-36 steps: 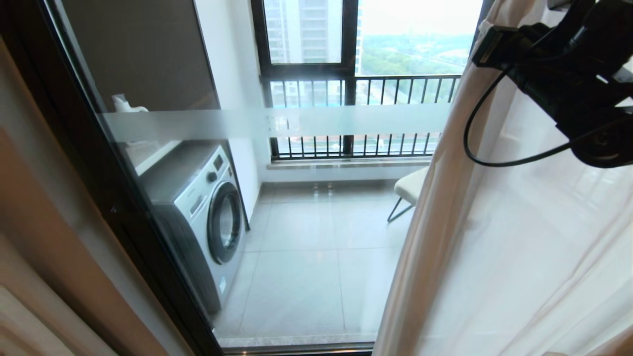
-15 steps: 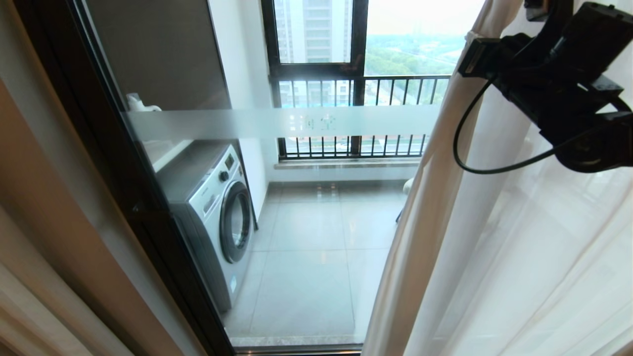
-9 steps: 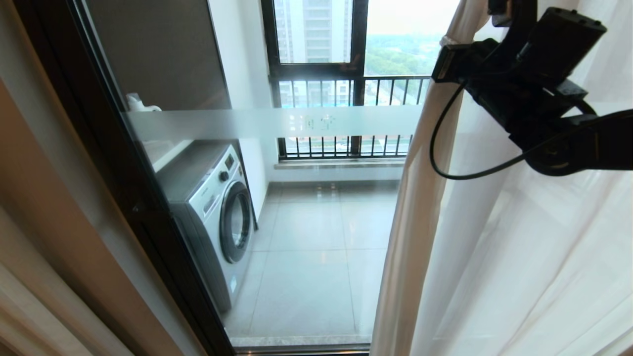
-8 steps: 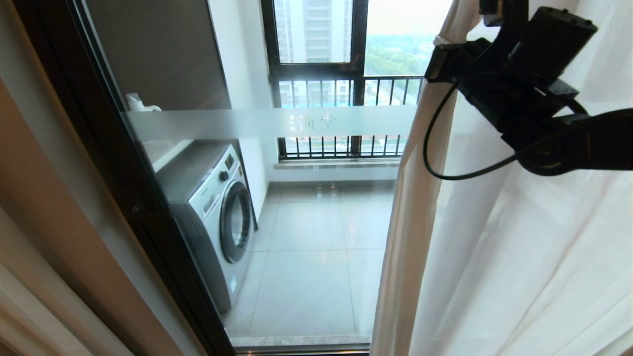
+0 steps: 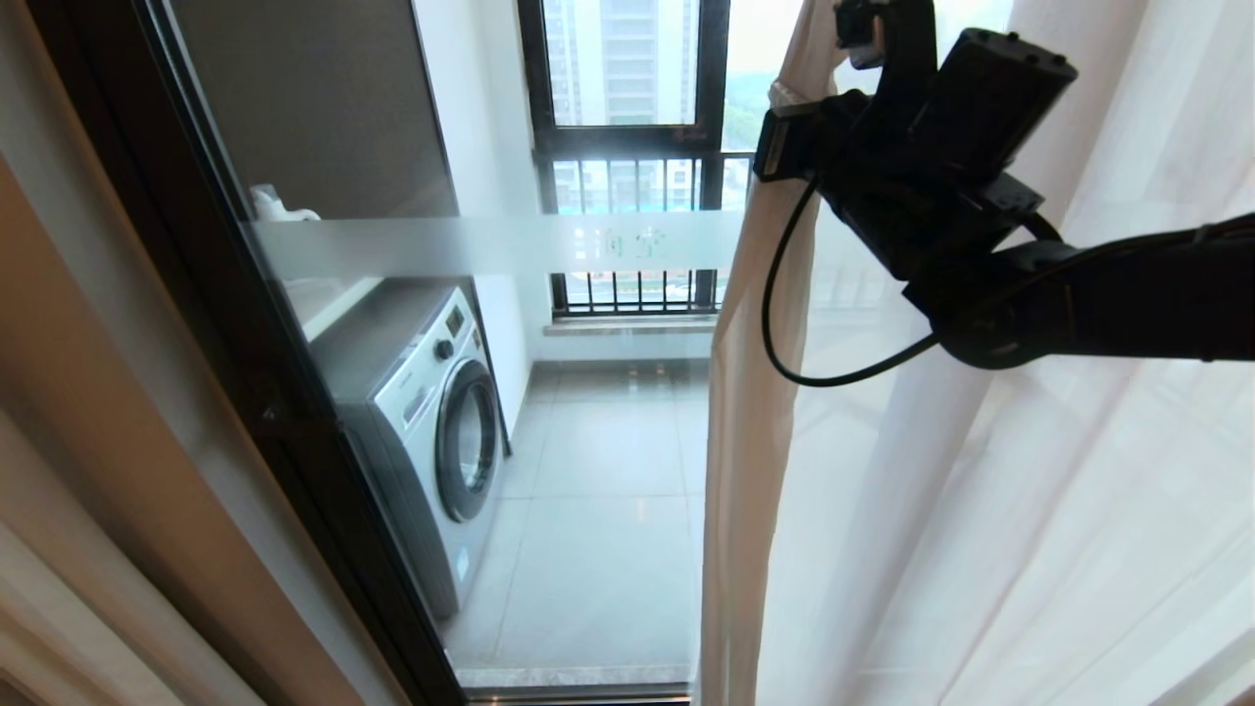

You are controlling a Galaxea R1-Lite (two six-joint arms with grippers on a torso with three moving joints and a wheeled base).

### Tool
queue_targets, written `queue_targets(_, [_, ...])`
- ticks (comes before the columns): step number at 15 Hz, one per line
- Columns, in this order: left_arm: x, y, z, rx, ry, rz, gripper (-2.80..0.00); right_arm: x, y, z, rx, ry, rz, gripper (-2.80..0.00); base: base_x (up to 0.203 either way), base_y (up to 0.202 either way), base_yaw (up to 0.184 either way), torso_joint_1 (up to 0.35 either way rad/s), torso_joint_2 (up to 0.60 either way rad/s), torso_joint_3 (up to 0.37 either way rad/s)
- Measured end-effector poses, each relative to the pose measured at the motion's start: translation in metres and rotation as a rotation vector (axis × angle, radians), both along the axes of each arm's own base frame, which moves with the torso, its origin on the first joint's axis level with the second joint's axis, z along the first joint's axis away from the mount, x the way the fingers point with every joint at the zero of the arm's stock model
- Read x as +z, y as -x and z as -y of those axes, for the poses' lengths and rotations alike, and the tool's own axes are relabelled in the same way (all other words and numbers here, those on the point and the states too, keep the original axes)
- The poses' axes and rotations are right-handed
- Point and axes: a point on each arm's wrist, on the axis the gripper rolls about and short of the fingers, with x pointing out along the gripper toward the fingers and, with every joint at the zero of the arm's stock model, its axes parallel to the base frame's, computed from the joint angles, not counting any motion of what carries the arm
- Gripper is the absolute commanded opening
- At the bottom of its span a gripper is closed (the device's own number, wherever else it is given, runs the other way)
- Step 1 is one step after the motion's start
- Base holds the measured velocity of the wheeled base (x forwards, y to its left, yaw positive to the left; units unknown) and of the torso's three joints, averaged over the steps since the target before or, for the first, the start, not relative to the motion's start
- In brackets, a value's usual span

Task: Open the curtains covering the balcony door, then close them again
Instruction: Close the inner curtains on both sides

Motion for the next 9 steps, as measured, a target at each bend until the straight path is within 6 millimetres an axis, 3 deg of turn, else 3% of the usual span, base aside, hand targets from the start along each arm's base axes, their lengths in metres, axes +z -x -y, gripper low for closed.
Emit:
queue_targets(4, [0.0, 0.0, 0.0, 0.0, 0.0, 0.0, -2.8, 0.0, 0.0, 0.001, -0.017, -0.006, -0.005, -2.8, 0.0, 0.0, 0.0, 0.0, 0.0, 0.0])
queue_targets(9, [0.0, 0.0, 0.0, 0.0, 0.0, 0.0, -2.8, 0.01, -0.009, 0.038, -0.102, -0.016, 0.003, -2.8, 0.0, 0.0, 0.0, 0.0, 0.0, 0.0])
